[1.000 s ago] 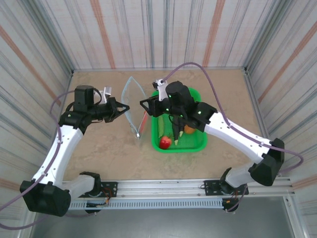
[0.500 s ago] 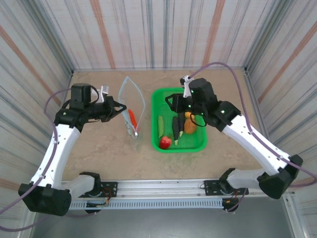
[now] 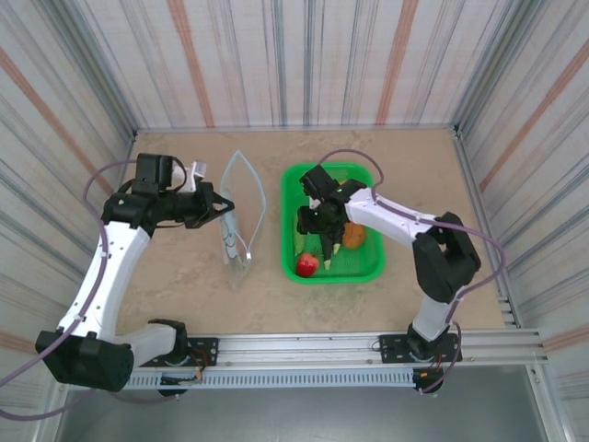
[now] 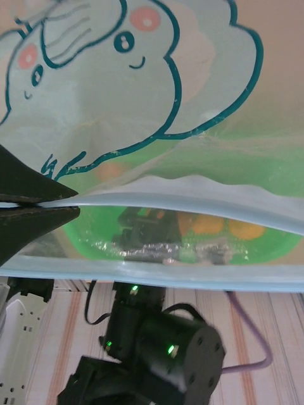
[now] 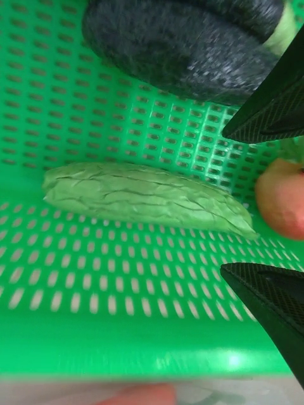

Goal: Place the food in the zip-top bag and seal the zipper

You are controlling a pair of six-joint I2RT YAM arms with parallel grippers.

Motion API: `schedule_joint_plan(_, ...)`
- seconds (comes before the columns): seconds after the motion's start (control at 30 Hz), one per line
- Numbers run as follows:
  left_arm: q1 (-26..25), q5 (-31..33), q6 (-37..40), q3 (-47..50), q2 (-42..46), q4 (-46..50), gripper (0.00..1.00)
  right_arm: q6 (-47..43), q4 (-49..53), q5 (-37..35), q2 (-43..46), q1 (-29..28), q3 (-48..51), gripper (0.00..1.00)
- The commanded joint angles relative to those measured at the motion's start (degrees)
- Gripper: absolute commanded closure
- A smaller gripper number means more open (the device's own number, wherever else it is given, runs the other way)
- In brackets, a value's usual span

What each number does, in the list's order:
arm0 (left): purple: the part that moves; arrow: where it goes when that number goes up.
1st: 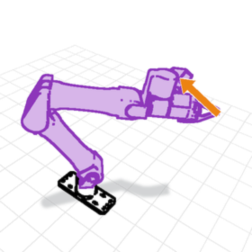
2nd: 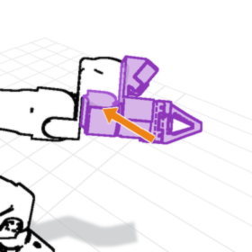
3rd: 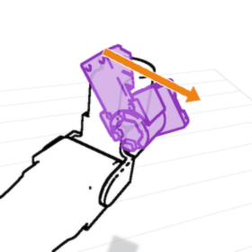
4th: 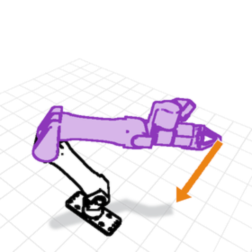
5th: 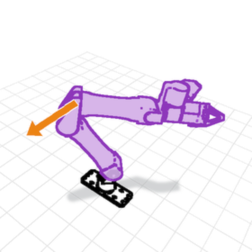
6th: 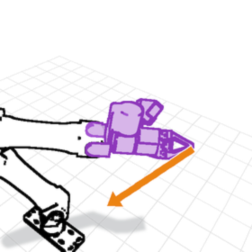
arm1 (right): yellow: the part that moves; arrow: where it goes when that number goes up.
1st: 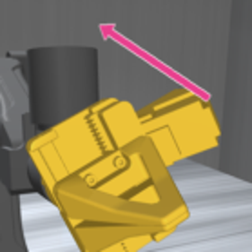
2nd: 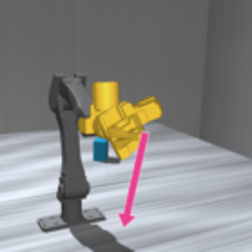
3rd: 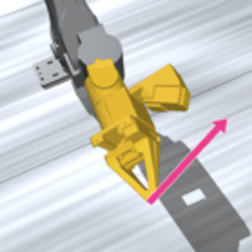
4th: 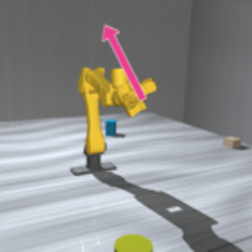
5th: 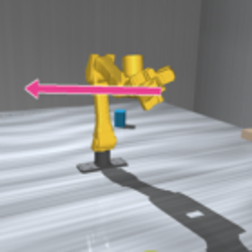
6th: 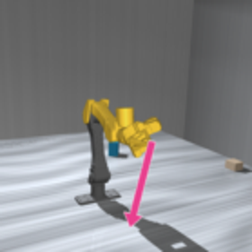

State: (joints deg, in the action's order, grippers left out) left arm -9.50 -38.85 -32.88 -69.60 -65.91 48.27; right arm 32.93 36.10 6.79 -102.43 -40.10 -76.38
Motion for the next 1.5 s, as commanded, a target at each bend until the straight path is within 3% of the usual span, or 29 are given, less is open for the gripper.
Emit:
schedule_joint_plan(0.0,-0.6,0.3,2.5,0.9,-0.3,1.5,1.00,1.2,-0.2,2.0,-4.3,0.1,-3.1,0.45)
schedule_joint_plan(0.33,-1.7,0.1,3.3,0.2,-1.2,1.4,1.00,0.9,-3.3,2.8,-11.7,1.0,-4.0,0.48)
schedule_joint_plan(0.5,-1.8,-0.8,2.3,0.9,-0.3,-0.8,1.00,0.9,-5.3,3.9,-13.6,2.1,-3.8,0.62)
schedule_joint_plan(0.57,-1.8,-0.4,2.1,0.9,0.1,-1.2,1.00,0.8,-5.7,3.6,-12.0,2.1,-3.2,0.69)
schedule_joint_plan(0.67,-1.8,-0.5,2.6,0.6,-0.1,-0.9,1.00,0.5,-6.5,2.2,-6.9,2.3,-1.4,0.71)
schedule_joint_plan(0.93,-2.5,0.5,3.0,0.1,-1.0,-0.6,1.00,0.4,-5.2,0.3,8.0,4.5,1.5,0.72)
schedule_joint_plan(1.1,-4.8,1.7,3.0,-1.2,-1.9,-0.2,1.00,-0.9,-0.5,0.7,15.9,4.2,-4.0,0.72)
schedule_joint_plan(1.27,-6.4,2.7,2.5,-2.1,-2.9,-0.3,1.00,-0.5,2.2,2.3,18.2,0.4,-12.4,0.74)
schedule_joint_plan(1.47,-6.6,2.8,0.9,-1.4,-2.9,-1.7,1.00,2.6,-0.1,2.7,15.6,-8.2,-18.3,0.73)
